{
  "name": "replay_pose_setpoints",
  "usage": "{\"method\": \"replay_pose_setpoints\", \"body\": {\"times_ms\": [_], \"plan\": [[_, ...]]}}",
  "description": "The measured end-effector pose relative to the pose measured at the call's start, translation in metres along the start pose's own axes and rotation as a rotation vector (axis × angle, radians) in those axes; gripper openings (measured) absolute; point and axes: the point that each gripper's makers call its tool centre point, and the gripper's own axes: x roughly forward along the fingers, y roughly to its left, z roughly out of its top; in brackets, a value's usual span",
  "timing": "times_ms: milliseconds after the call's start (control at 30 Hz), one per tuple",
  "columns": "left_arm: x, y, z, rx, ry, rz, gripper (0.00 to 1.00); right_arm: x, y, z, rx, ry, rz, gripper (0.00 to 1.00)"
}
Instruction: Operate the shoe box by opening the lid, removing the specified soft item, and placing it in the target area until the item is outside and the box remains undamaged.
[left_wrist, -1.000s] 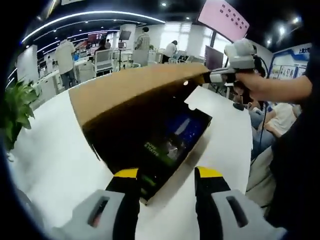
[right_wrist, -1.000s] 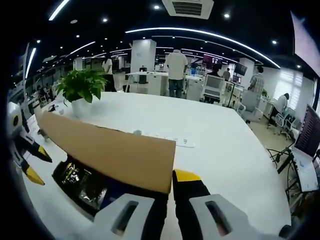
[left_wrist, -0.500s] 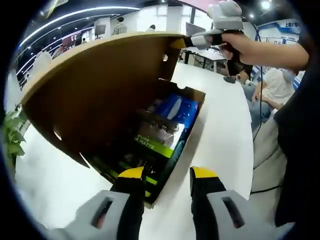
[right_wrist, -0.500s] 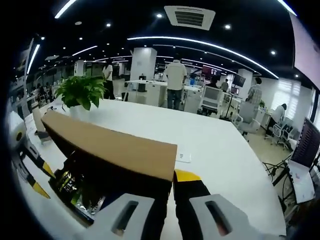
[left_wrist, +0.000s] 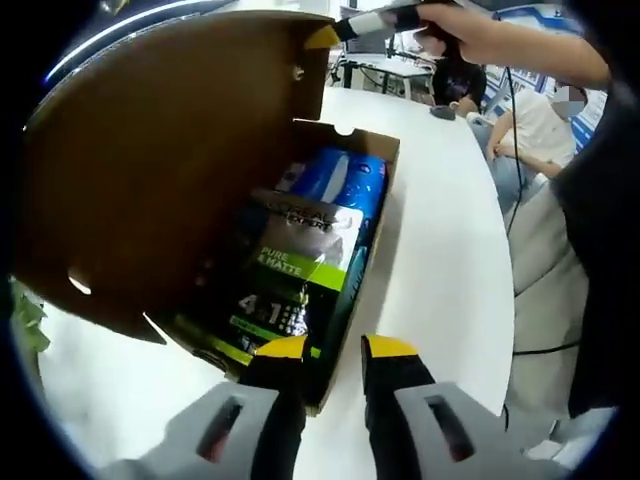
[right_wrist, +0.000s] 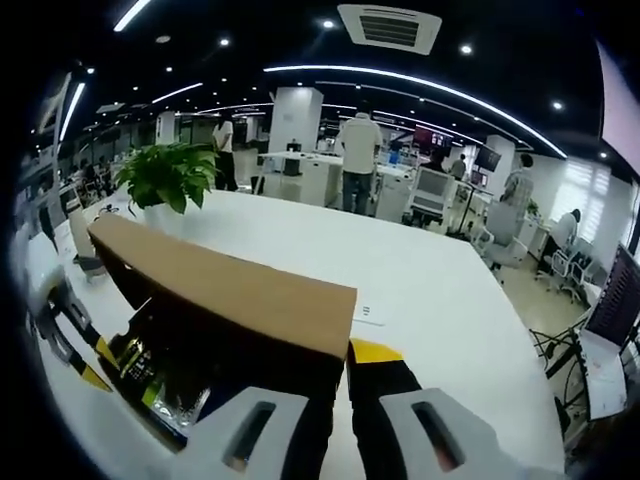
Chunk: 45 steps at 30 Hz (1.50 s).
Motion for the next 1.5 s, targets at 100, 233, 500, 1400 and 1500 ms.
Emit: {"method": "replay_pose_setpoints", "body": {"times_ms": [100,233,500,1400,1500], "plan": [[0.003,-0.006,-0.003,0.056,0.032,-0.022,0.14,0.001,0.0,0.001,-0.002,0.006,0.009,0.0],[0.007,-0.007,-0.009,0.16,0.075,-0.027,0.06,0.001,0.0,0.001,-0.013,0.014,0.019,0.0],[0.015,-0.01,-0.015,0.146,0.12,-0.051,0.1,0.001,0.001,-0.002,-0.011,0.02,0.032,0.0],[0.041,-0.014,-0.034,0.326,0.269,-0.06,0.12,0.001,0.001,0.0,0.012,-0.024,0.011,0.01],[0.045,-0.013,-0.035,0.332,0.284,-0.055,0.12,0.002,0.002,0.001,0.013,-0.024,0.015,0.03]]}}
